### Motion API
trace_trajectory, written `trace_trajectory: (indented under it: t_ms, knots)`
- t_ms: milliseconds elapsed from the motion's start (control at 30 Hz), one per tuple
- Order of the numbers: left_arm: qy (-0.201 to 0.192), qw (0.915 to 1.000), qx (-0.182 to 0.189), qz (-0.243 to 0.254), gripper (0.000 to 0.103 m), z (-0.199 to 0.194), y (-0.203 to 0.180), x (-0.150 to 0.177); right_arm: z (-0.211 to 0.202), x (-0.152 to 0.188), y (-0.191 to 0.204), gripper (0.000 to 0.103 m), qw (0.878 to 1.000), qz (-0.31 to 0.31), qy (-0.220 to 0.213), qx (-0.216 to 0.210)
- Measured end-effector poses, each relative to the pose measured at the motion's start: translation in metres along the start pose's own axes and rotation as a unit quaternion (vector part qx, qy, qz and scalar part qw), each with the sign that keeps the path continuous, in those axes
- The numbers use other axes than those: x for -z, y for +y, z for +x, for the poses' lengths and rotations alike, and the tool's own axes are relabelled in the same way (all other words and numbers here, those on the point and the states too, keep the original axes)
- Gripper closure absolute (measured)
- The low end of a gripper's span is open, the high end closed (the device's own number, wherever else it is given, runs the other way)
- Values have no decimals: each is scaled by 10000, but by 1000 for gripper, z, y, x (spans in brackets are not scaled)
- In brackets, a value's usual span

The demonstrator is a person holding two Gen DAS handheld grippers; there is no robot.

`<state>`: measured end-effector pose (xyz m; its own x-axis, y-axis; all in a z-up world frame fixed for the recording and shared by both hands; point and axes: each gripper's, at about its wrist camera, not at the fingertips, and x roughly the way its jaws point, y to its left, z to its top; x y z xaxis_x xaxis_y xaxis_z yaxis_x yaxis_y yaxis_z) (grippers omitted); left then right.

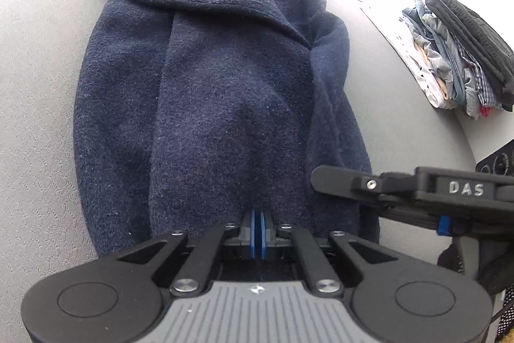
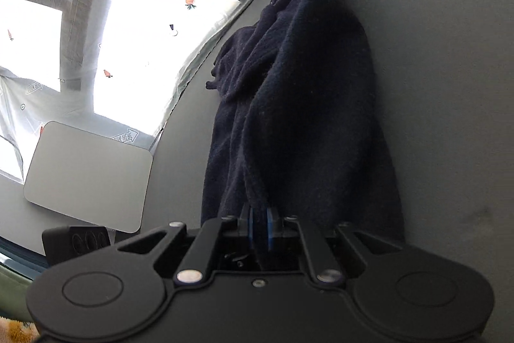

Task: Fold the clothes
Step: 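Release the sweater with both grippers and lift them away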

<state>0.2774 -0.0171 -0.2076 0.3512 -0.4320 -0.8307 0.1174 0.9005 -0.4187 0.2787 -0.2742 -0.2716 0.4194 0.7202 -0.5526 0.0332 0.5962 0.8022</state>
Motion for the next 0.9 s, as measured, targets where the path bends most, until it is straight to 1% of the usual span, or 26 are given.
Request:
trace_trajectory:
  t_ms: [100,200,233,267,300,333,367,400,467,500,567,667,700,767,833,900]
  knots:
    - [40,9996,218,-176,97,0,10,0,4,6,-15,94,9986,527,-1,-93]
    - [99,9991,336,-241,97,-1,13,-1,1,6,-6,83,9989,449,50,-81]
    - [122,9990,355,-261,97,-1,12,-2,-1,6,-2,75,9990,421,52,-117]
    - [148,9987,392,-273,95,-2,12,-3,-2,6,1,65,9991,400,45,-162]
    - [164,9984,466,-278,88,-3,12,-5,-4,6,4,61,9991,379,38,-208]
    - [161,9979,567,-283,83,-6,12,-6,-6,4,7,58,9994,319,-37,-131]
    - [131,9971,695,-283,71,-9,12,-7,-8,0,9,58,9996,240,-145,4]
    - [47,9961,840,-265,62,-13,11,-9,-11,-4,11,58,9995,162,-252,140]
    - [-171,9943,1037,-199,59,-25,11,-15,-15,-11,16,57,9981,4,-466,410]
    - [-276,9938,1059,-168,59,-30,11,-18,-18,-15,18,57,9968,-74,-573,545]
    - [-527,9935,986,-226,58,-40,17,-27,-22,-23,22,57,9933,-231,-786,814]
    - [-904,9919,793,-398,52,-52,29,-40,-29,-34,29,59,9853,-466,-1103,1216]
    - [-976,9917,685,-486,50,-53,35,-44,-32,-38,31,59,9820,-544,-1208,1349]
    - [-1088,9910,408,-670,50,-54,50,-53,-36,-46,35,63,9742,-700,-1416,1614]
    - [-1147,9896,163,-855,50,-53,67,-65,-23,-54,41,63,9656,-1082,-1350,1940]
    - [-1214,9872,30,-1039,50,-52,82,-74,-9,-59,46,63,9567,-1545,-1172,2169]
